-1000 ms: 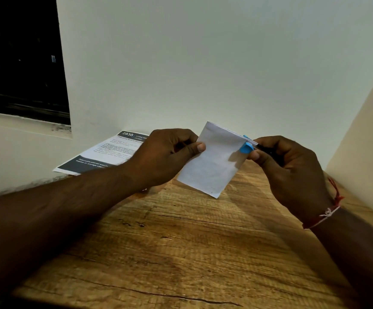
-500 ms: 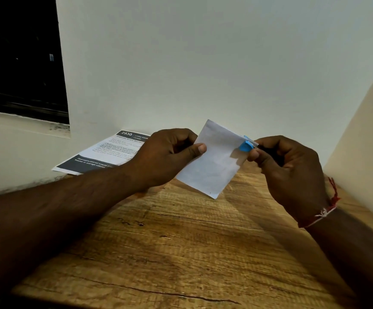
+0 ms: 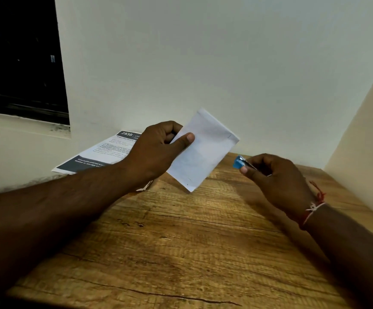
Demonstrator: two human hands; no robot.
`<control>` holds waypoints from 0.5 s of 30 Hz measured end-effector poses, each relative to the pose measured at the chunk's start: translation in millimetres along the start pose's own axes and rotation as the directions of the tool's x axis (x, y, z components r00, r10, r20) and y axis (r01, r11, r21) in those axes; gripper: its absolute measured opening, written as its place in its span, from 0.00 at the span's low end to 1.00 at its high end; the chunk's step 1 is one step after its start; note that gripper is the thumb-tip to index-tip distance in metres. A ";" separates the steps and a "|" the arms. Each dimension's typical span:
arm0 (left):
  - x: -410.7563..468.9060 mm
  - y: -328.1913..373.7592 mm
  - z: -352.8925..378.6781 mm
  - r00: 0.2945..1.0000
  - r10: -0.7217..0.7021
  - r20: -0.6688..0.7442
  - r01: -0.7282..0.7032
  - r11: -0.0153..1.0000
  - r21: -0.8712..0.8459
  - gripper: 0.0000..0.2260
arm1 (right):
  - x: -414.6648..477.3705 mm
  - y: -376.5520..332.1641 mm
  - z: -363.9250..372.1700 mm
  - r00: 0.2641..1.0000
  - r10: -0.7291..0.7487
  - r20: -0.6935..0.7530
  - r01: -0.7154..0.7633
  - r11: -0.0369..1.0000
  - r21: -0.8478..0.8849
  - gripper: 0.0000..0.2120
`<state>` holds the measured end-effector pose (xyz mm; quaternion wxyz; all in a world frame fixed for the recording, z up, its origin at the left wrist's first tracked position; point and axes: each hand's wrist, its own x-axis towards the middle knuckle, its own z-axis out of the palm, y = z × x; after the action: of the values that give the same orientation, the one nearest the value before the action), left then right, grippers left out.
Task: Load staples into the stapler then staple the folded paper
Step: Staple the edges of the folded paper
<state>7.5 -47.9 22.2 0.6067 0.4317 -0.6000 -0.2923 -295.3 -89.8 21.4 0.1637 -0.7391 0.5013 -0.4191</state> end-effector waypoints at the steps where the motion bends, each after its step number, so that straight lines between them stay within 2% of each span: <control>1: 0.0 0.3 0.1 1.000 -0.003 0.000 0.003 1.000 -0.008 0.15 | 1.0 4.5 1.9 1.000 0.006 0.023 -0.003 0.994 -0.112 0.06; 3: -0.6 1.3 0.7 1.000 -0.009 0.001 0.009 1.000 -0.011 0.15 | 2.7 11.5 4.1 0.998 0.026 0.058 -0.011 0.969 -0.247 0.08; 7: -1.5 2.1 2.7 1.000 -0.022 -0.006 0.022 1.000 -0.014 0.12 | 6.9 24.1 6.9 0.993 0.051 0.107 -0.006 0.923 -0.385 0.12; 13: -1.6 -0.6 5.7 0.999 -0.033 -0.007 0.033 0.999 -0.009 0.10 | 6.0 23.5 10.4 0.991 0.046 0.122 0.009 0.911 -0.413 0.12; 15: -2.0 0.2 6.2 0.999 -0.036 -0.008 0.036 0.999 0.001 0.11 | 0.2 13.7 9.3 0.997 0.012 0.075 0.013 0.947 -0.322 0.13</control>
<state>1.2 -47.0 20.8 0.6034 0.4438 -0.5899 -0.3014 -296.3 -97.8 6.9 0.0596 -0.7714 0.5563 -0.3033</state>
